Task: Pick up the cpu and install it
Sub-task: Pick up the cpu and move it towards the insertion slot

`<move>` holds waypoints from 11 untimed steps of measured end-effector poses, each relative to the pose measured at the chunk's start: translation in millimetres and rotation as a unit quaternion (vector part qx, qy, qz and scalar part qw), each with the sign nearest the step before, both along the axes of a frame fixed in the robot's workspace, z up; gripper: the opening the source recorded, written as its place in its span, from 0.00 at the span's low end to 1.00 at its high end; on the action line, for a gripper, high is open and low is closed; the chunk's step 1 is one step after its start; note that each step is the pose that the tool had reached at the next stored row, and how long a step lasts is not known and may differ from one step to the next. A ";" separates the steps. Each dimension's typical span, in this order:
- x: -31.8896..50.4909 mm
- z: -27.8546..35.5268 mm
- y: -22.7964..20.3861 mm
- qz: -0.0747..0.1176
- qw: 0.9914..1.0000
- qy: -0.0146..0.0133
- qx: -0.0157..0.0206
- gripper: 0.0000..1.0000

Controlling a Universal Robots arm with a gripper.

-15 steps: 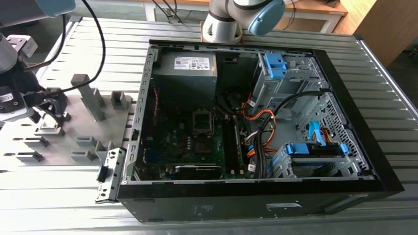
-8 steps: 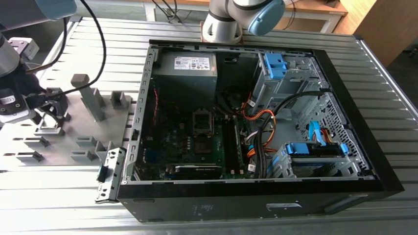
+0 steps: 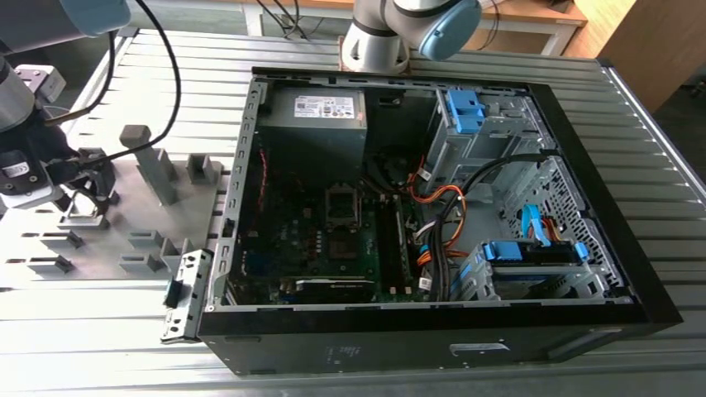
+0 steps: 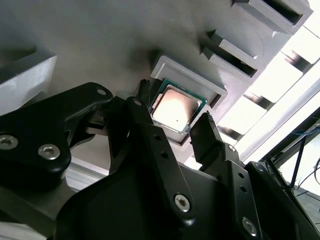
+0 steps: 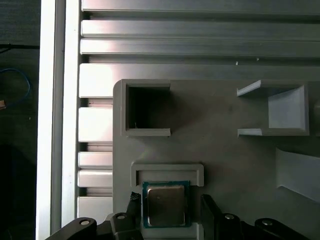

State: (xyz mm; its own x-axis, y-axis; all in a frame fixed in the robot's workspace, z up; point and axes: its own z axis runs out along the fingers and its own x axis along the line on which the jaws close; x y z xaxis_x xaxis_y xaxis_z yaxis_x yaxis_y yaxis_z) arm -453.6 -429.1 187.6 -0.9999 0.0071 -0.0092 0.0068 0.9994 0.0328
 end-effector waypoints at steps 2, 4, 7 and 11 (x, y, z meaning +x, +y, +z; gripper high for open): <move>0.0 -0.1 0.0 0.000 1.000 0.000 0.000 0.59; 0.0 -0.6 0.0 0.000 1.000 0.000 0.000 0.59; 0.0 -0.7 0.0 0.000 1.000 0.000 0.000 0.59; 0.0 -1.2 0.0 0.000 1.000 0.000 0.000 0.59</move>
